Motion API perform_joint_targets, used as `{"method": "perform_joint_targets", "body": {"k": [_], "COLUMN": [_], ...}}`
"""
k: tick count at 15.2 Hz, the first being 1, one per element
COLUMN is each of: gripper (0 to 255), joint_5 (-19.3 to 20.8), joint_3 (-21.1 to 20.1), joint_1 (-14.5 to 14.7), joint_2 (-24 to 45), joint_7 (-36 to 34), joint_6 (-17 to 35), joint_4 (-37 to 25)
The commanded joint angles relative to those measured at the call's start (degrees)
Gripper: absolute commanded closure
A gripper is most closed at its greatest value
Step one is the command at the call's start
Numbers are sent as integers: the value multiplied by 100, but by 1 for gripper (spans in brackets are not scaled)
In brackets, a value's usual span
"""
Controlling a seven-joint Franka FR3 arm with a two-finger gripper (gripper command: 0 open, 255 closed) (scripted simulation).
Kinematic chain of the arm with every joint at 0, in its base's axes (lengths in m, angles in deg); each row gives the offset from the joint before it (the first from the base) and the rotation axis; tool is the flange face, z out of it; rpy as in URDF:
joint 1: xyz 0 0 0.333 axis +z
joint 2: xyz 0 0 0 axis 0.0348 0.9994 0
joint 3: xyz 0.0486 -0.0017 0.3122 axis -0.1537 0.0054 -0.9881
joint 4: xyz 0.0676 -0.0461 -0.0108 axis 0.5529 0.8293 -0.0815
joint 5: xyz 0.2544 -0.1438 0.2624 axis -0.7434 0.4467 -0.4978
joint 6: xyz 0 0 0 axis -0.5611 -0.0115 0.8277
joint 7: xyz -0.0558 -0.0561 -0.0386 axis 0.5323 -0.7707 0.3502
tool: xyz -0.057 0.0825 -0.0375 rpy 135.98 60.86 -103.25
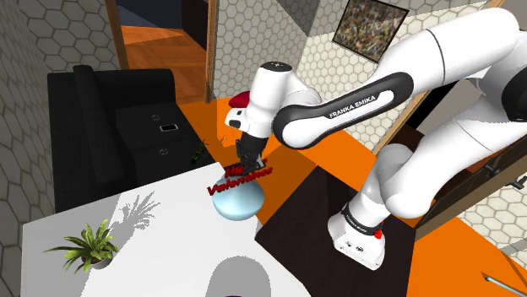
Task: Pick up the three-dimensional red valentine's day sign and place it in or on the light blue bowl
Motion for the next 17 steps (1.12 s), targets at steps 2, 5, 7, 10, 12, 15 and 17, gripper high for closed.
{"method": "perform_joint_targets", "body": {"k": [2,5,7,10,12,15,17], "gripper": [255,255,255,255,255,255,255], "joint_5": [4,18,30,56,78,118,117], "joint_3": [-3,-19,-29,-42,-51,-59,-59], "joint_1": [-8,-13,-16,-23,-28,-36,-36], "joint_2": [142,329,462,673,822,1042,1042], "joint_7": [20,13,6,-8,-21,-44,-44], "joint_6": [269,542,726,1002,1187,1448,1448], "joint_4": [126,213,264,331,368,411,411]}}
